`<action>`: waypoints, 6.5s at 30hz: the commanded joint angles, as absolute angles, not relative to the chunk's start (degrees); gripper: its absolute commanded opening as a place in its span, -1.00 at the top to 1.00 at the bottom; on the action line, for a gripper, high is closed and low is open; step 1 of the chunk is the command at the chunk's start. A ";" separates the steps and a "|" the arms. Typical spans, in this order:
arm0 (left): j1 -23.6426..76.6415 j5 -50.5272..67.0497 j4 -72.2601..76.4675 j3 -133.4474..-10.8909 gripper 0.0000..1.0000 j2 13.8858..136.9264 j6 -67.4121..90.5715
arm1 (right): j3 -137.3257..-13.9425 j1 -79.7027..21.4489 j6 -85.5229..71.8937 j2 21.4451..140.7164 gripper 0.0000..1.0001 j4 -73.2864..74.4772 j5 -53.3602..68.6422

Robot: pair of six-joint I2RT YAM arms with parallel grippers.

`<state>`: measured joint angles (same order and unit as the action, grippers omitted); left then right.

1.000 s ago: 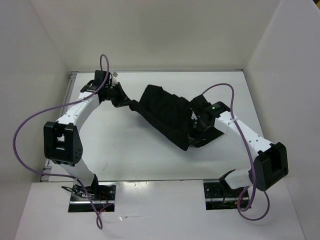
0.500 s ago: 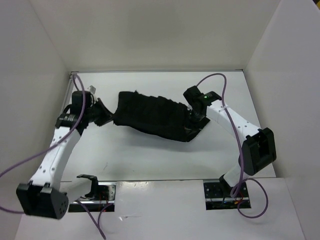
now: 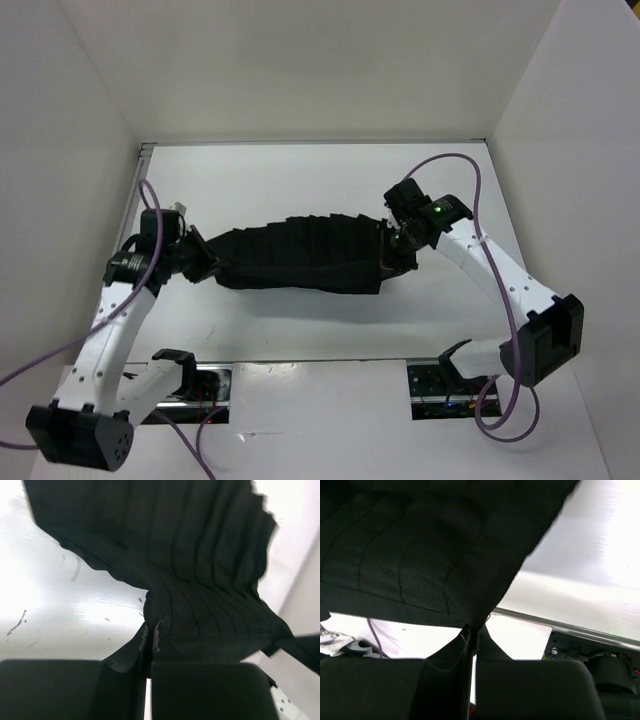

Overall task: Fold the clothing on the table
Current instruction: Fold the skirt

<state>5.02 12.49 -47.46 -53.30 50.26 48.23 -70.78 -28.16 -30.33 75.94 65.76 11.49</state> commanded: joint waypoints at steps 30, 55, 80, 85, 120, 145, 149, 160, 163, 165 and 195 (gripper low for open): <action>4.31 2.37 -27.60 -83.56 -0.11 103.44 43.68 | -122.51 -18.29 -25.58 124.98 -0.06 56.79 4.32; 11.25 1.24 -23.91 -68.39 1.00 100.80 39.90 | -93.87 -23.55 -21.01 112.23 0.10 41.31 11.24; 12.83 -1.41 -25.40 -75.92 1.00 114.59 39.29 | -84.74 -18.63 -23.55 103.73 -0.20 41.22 1.85; 13.97 -1.41 -26.98 -85.41 1.00 117.42 38.23 | -79.73 -16.00 -24.26 96.33 -0.44 41.75 1.23; 14.50 0.70 -25.40 -78.13 1.00 113.73 37.71 | -73.65 -10.20 -33.05 115.39 -0.29 20.92 16.60; 21.36 11.30 -25.41 -91.41 0.20 103.62 38.23 | -63.90 -9.84 -34.72 99.94 1.00 31.99 8.88; 21.97 21.43 -17.87 -88.60 0.46 106.07 40.07 | -63.90 -9.84 -35.24 98.18 1.00 32.52 7.65; 25.66 25.50 -11.51 -93.51 1.00 119.34 42.01 | -64.42 -9.84 -35.77 93.43 1.00 36.04 5.45; 26.19 24.00 -11.51 -94.12 1.00 120.94 42.01 | -64.42 -9.84 -35.77 92.91 1.00 36.04 5.98; 26.19 23.20 -12.13 -94.65 1.00 122.60 42.01 | -64.42 -9.84 -36.30 92.90 1.00 36.04 5.98; 33.83 6.85 -19.07 -96.50 1.00 131.13 41.48 | -74.44 -12.03 -36.30 76.29 1.00 40.96 11.51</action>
